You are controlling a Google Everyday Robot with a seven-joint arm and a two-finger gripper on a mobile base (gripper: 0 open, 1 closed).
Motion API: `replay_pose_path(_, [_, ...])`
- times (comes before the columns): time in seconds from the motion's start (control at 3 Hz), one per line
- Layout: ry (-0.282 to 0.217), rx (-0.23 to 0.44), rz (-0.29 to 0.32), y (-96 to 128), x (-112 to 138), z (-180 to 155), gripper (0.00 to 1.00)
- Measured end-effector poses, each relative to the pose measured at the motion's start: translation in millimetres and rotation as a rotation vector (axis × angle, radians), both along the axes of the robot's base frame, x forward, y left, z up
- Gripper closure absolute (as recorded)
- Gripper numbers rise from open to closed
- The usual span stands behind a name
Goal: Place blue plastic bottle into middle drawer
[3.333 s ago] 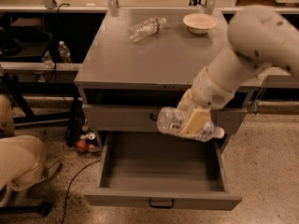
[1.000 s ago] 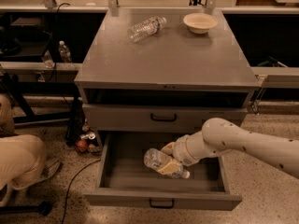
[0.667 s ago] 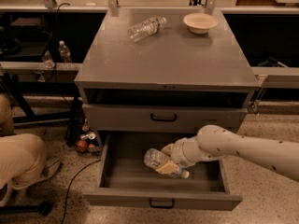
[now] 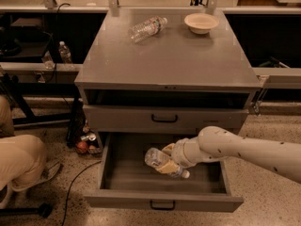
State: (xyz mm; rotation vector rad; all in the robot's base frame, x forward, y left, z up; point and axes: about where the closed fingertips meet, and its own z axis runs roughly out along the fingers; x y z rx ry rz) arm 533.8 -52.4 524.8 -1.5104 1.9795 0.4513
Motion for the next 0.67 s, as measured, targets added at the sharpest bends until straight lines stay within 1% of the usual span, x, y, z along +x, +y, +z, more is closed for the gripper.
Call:
replay_pose_path(0.33, [0.007,-0.027,-0.04,-1,2,-16,1.0])
replay_pose_path(0.67, [0.028,-0.077,-0.109,-5,3,-48,1.0])
